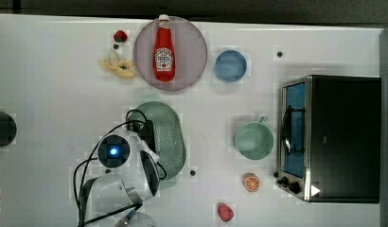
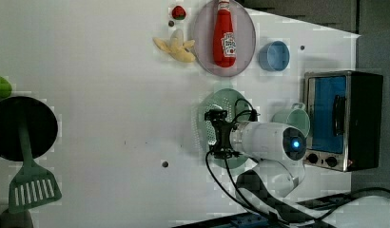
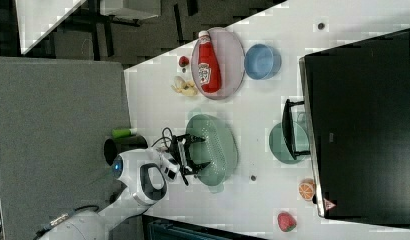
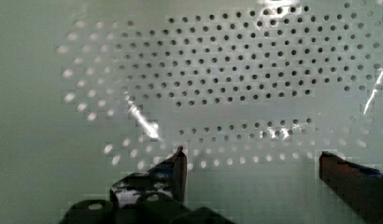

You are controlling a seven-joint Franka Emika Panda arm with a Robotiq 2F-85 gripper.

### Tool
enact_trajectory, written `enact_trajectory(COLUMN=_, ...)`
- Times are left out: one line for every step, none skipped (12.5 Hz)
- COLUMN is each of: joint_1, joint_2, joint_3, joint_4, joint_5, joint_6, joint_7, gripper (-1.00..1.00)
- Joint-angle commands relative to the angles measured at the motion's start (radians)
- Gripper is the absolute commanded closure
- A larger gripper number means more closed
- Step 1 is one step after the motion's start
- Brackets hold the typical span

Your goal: Drag strainer right to left.

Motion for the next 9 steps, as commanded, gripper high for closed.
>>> enact_trajectory(joint_1=0.032, joint_2=0.037, joint_3=0.006, joint_4=0.094, joint_5=0.014, joint_6=-0.059, joint_7=0.066, gripper=-1.00)
enact_trajectory(joint_1=0.044, joint_2=0.048, joint_3=0.006, joint_4=0.117, joint_5=0.014, joint_6=-0.078, joint_7=0.089, gripper=-1.00)
enact_trajectory(joint_1=0.058, joint_2=0.059, joint_3=0.007, joint_4=0.140, joint_5=0.014, joint_6=-0.092, joint_7=0.109, gripper=-1.00)
enact_trajectory(joint_1=0.074, joint_2=0.069, joint_3=0.008, joint_4=0.163, joint_5=0.014, joint_6=-0.107, joint_7=0.132, gripper=-1.00)
enact_trajectory(joint_1=0.090, joint_2=0.081, joint_3=0.008, joint_4=0.185, joint_5=0.014, joint_6=-0.119, joint_7=0.152, gripper=-1.00)
enact_trajectory(joint_1=0.107, joint_2=0.093, joint_3=0.009, joint_4=0.208, joint_5=0.015, joint_6=-0.122, joint_7=0.170, gripper=-1.00)
enact_trajectory(joint_1=0.124, joint_2=0.107, joint_3=0.010, joint_4=0.231, joint_5=0.018, joint_6=-0.128, joint_7=0.192, gripper=-1.00)
enact_trajectory(joint_1=0.141, joint_2=0.122, joint_3=0.010, joint_4=0.255, joint_5=0.027, joint_6=-0.134, joint_7=0.215, gripper=-1.00)
enact_trajectory(joint_1=0.158, joint_2=0.137, joint_3=0.010, joint_4=0.278, joint_5=0.038, joint_6=-0.134, joint_7=0.233, gripper=-1.00)
